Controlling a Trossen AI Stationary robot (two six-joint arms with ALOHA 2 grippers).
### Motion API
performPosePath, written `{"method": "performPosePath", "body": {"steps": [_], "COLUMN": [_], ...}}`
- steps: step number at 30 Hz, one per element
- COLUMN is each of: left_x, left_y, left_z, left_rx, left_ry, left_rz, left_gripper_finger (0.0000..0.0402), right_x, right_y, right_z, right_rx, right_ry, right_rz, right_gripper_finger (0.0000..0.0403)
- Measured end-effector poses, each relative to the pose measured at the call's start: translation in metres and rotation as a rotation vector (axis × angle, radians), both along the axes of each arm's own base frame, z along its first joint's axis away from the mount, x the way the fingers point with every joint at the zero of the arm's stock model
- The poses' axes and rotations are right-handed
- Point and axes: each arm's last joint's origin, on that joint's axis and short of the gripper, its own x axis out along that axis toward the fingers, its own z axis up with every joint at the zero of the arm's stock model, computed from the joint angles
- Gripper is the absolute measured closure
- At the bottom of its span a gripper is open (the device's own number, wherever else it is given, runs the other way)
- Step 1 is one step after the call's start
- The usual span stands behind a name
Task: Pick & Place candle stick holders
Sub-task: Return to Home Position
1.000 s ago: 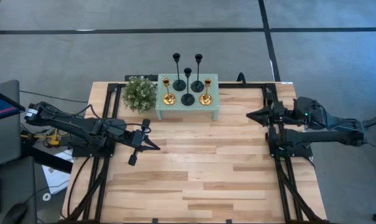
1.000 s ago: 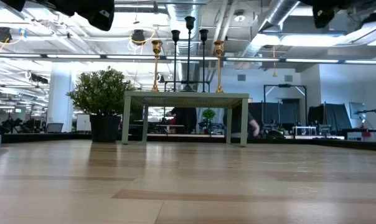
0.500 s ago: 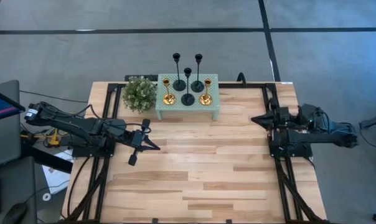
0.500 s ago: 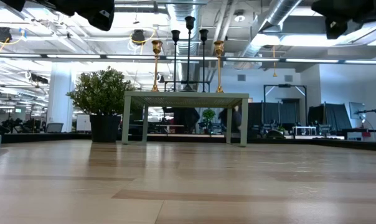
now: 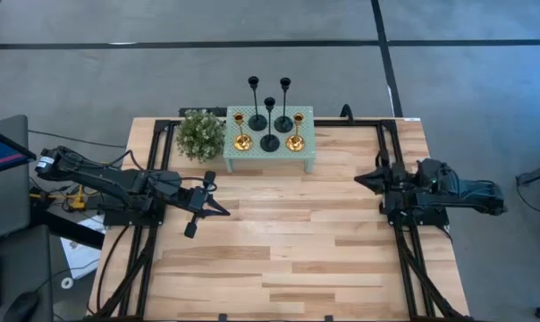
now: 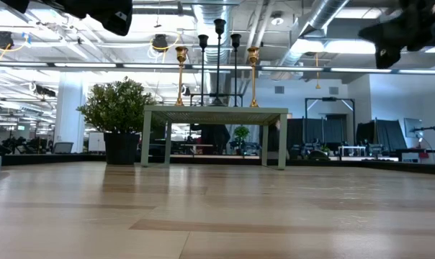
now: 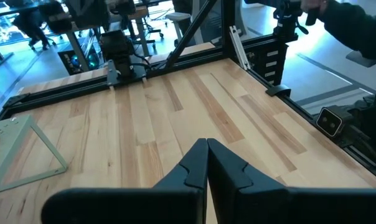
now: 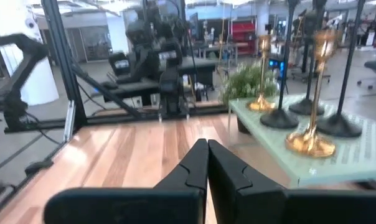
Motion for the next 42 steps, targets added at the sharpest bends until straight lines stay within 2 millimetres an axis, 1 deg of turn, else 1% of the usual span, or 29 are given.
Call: {"method": "performPosePath", "body": {"steps": [2,5,8,15,19,22,32,42], "left_x": [0.000,0.000,0.000,0.000,0.000,0.000,0.000,0.000], "left_y": [0.000,0.000,0.000,0.000,0.000,0.000,0.000,0.000], "left_z": [0.000,0.000,0.000,0.000,0.000,0.000,0.000,0.001], "left_rx": [0.000,0.000,0.000,0.000,0.000,0.000,-0.001,-0.002], "left_ry": [0.001,0.001,0.001,0.001,0.001,0.001,-0.002,-0.011], "left_rz": [0.000,0.000,0.000,0.000,0.000,0.000,0.000,0.000], "left_gripper_finger": [0.0394,0.0394,0.0394,0.0394,0.0394,0.0394,0.0394,0.0394], "right_x": [0.004,0.010,0.015,0.022,0.024,0.023,0.023,0.023], "right_y": [0.000,0.000,-0.001,0.000,0.002,0.004,0.003,0.003], "right_z": [-0.011,-0.021,-0.036,-0.059,-0.061,-0.060,-0.061,-0.061], "right_rx": [-0.001,-0.012,-0.010,-0.006,-0.027,-0.059,0.072,0.074], "right_ry": [0.004,-0.019,0.015,0.014,-0.006,-0.014,-0.011,-0.009], "right_rz": [0.000,0.000,-0.001,0.016,0.095,0.117,0.097,0.097], "right_gripper_finger": [0.0403,0.0403,0.0403,0.0403,0.0403,0.0403,0.0403,0.0403]}}
